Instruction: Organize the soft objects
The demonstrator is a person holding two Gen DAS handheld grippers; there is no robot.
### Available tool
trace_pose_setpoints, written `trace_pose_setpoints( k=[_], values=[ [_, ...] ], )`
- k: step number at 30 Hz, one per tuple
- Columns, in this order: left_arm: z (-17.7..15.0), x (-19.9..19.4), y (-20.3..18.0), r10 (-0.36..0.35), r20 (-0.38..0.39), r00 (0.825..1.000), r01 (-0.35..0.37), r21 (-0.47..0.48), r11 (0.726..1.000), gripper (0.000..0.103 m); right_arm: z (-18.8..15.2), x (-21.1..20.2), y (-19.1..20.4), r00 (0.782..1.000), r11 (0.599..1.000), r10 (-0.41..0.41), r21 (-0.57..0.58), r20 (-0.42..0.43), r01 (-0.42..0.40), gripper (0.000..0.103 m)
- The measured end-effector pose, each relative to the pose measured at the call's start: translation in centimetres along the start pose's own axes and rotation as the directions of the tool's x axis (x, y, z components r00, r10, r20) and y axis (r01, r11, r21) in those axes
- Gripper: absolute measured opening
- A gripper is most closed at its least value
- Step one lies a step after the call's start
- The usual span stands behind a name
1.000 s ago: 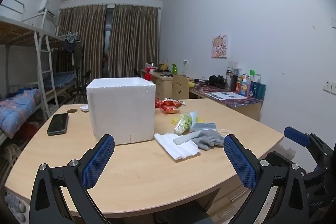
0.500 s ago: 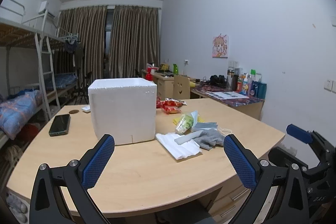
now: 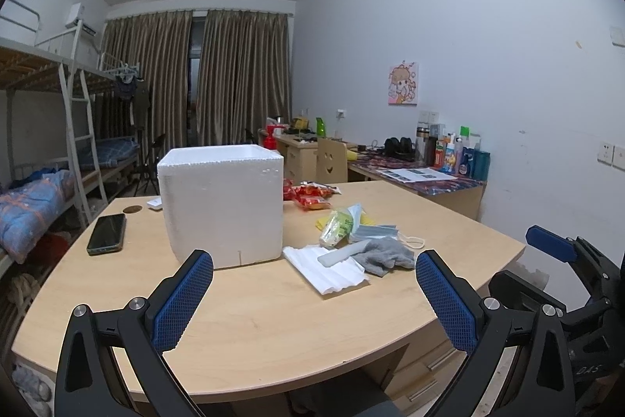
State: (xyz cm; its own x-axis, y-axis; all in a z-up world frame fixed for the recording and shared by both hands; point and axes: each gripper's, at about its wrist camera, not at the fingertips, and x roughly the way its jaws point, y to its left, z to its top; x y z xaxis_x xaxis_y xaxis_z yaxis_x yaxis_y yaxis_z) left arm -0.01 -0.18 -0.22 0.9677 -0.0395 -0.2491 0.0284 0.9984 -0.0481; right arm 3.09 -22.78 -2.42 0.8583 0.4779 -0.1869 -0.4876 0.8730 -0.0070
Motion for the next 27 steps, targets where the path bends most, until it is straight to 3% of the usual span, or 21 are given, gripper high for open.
trace_pose_setpoints(
  k=[27],
  values=[
    [-0.16,-0.09,-0.55,0.01,0.0,1.0,-0.01,0.022,1.0,0.103,0.26,-0.14,-0.07,1.0,1.0,-0.009,0.003,0.004,0.009,0.103]
  ],
)
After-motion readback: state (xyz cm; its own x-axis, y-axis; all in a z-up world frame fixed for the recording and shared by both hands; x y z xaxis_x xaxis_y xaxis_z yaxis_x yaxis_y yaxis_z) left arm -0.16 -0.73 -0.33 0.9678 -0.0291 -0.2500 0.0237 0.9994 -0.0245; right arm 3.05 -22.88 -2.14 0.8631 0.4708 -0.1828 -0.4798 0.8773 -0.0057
